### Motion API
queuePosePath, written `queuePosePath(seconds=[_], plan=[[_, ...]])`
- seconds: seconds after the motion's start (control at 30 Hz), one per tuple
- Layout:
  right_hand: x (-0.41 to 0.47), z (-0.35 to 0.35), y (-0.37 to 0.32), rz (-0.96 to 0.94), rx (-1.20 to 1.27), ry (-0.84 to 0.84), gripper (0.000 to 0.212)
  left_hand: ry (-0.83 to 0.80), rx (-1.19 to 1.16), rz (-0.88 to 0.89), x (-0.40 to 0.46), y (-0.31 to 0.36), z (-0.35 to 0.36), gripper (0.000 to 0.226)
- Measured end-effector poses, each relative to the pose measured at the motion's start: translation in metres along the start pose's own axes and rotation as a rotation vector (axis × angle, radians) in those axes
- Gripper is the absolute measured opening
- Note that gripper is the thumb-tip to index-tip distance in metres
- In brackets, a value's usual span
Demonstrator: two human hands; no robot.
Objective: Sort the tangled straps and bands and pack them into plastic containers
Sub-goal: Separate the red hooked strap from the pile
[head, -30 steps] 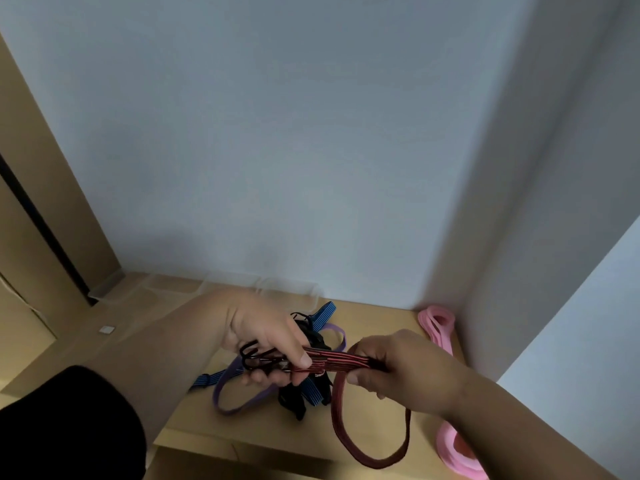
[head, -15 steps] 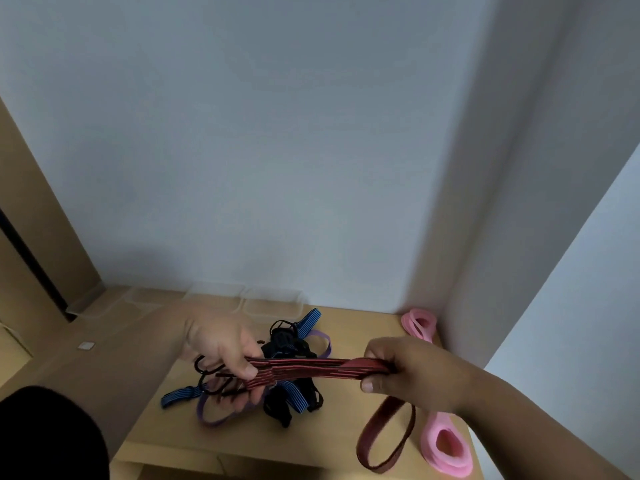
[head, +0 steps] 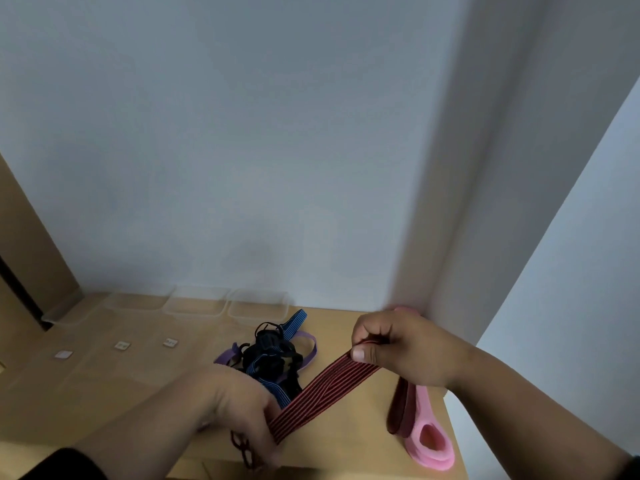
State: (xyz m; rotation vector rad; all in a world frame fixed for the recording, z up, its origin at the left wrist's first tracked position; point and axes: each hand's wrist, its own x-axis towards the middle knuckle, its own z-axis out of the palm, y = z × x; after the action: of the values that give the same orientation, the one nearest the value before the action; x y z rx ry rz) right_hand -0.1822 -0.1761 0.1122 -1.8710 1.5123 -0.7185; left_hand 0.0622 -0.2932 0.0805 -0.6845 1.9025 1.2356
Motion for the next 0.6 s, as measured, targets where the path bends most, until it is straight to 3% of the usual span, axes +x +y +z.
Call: queuePosePath(seconds=[0.1,0.23,0.37,0.5,0.6], plan=[[0.0,-0.003,0.002,0.014,-0.039,-0.022,0.021,-0.004,-0.202,0.288,0.01,0.013,0.009,0.036],[-0.003,-0.001,0.007,0.025,0.008,-0.06,0.02,0.105,-0.464,0.626,0.029,0.022,0.011,0.02],[-0.013,-0.009,0.006,0.105,0.163,-0.196,0.024,0.322,-0.364,0.658,0.035,0.035,0.005,0.03],[-0.024,-0.009,0.016,0.16,0.278,-0.355,0.027,0.433,-0.319,0.665,0.034,0.037,-0.003,0.038],[-0.028,-0.003,0.031,0.165,0.288,-0.354,0.031,0.484,-0.228,0.613,0.025,0.036,-0.011,0.036]])
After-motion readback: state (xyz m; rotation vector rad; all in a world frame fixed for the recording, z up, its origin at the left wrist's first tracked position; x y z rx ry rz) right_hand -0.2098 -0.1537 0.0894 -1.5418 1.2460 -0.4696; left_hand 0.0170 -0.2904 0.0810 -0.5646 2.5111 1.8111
